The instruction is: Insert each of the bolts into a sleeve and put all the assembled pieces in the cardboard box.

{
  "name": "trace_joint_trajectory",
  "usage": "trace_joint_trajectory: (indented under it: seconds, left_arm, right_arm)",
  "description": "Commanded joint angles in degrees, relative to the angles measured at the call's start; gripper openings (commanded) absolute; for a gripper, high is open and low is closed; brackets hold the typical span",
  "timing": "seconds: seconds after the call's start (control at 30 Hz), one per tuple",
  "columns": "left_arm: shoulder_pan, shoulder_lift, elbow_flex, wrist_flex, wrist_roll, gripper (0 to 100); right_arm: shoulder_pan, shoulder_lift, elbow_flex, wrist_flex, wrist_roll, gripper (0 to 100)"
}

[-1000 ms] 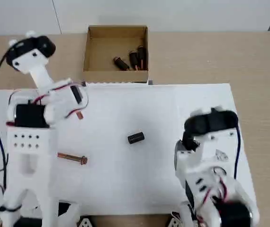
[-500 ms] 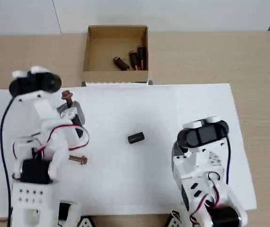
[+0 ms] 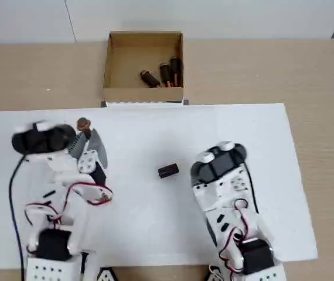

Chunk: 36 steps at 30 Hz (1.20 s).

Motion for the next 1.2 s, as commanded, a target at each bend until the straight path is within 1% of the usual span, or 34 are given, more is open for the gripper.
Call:
trace_joint_trajectory:
  seconds: [0.0,0.17,0.23,0.33,0.47,0.7,0.93,1.07,1.17]
  left_arm:
    - [4.22,-7.47,4.18,-4.66,-0.26,0]
    - [9.23,-18.20,10.33,-6.86,0.00,0]
    - [10.02,-18.73,11.21,-8.18,0.53,0]
    - [10.02,-17.76,11.21,-11.34,5.89,0]
    - [10.37,-18.02,11.38,-11.96,12.40,0]
    - [10.55,-18.11,11.47,-11.96,19.60,0]
    - [16.44,-18.11,11.21,-11.96,20.04,0]
    - [18.46,-18.11,11.21,-11.78,20.04,0]
    - [19.96,-18.11,11.38,-11.78,20.04,0]
  right_arm:
    - [-3.30,-0.75,1.85,-5.93,0.97,0.3]
    - [-8.40,-0.75,4.84,-11.38,5.27,0.3]
    - [-9.80,-0.75,5.71,-13.58,6.42,0.3]
    - [-11.56,-0.75,7.38,-15.43,8.35,0.3]
    - [-13.67,-0.75,9.41,-17.45,10.37,0.3]
    - [-16.84,-0.66,10.02,-18.95,11.25,0.3]
    - [-17.01,-0.66,10.02,-18.86,11.43,0.3]
    - [-17.01,-0.66,10.02,-18.95,14.42,0.3]
    - [-17.01,-0.66,10.11,-18.95,14.42,0.3]
